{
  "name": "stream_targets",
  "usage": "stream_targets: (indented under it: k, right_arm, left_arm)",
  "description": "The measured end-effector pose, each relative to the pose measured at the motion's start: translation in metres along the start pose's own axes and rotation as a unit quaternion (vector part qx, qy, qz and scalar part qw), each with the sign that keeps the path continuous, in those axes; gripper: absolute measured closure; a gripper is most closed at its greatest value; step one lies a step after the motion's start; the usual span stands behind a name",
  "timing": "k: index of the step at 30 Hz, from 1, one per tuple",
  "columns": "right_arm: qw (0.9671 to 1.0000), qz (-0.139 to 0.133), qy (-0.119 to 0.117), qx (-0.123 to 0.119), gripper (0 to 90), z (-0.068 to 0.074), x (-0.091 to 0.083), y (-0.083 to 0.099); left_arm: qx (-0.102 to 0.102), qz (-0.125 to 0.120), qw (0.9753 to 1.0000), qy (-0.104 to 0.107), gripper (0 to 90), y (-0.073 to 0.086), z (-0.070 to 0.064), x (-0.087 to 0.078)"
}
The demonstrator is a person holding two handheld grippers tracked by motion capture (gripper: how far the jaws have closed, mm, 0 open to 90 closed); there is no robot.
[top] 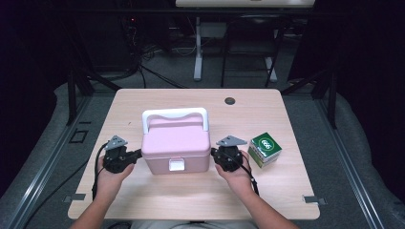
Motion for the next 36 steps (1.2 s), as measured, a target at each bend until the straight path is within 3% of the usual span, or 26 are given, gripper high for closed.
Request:
stream_targets:
  k: [4, 8, 10, 14, 19, 26, 30, 36]
  right_arm:
    - [0.9999, 0.001, -0.010, 0.001, 90.0, 0.004, -0.018, 0.016]
    - [0.9999, 0.006, -0.009, 0.003, 90.0, 0.008, -0.041, 0.036]
    - [0.9999, 0.009, -0.010, 0.005, 90.0, 0.009, -0.045, 0.038]
    - [0.9998, 0.012, -0.003, -0.014, 90.0, 0.013, -0.059, 0.050]
    - [0.9999, 0.015, -0.006, -0.003, 90.0, 0.011, -0.066, 0.056]
    - [0.9998, 0.015, -0.010, -0.007, 87.2, 0.008, -0.065, 0.056]
    - [0.9995, 0.020, -0.022, -0.006, 77.6, -0.001, -0.064, 0.054]
    - [0.9996, 0.010, -0.024, -0.010, 72.7, -0.009, -0.072, 0.038]
  left_arm:
    - [0.006, 0.006, 0.9998, 0.015, 90.0, 0.008, -0.014, -0.005]
    - [0.033, 0.019, 0.9987, 0.032, 90.0, 0.018, -0.033, -0.011]
    - [0.031, 0.021, 0.9987, 0.034, 90.0, 0.021, -0.037, -0.012]
    - [0.038, 0.024, 0.9985, 0.032, 90.0, 0.022, -0.046, -0.012]
    - [0.034, 0.023, 0.9982, 0.045, 90.0, 0.024, -0.051, -0.011]
    - [0.025, 0.022, 0.9980, 0.055, 89.8, 0.024, -0.049, -0.011]
    - [0.023, 0.006, 0.9980, 0.058, 77.7, 0.013, -0.039, -0.018]
    - [0.032, -0.004, 0.9980, 0.054, 71.6, 0.000, -0.029, -0.031]
Point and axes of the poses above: each handheld gripper's, and its own axes: x roughly forward along the jaws, y roughly out of its underside, z roughly to its left, the point moved 5 cm from there along x, roughly forward along the jaws, and after that the axes turned 6 degrees about z, right-handed, at the moved point
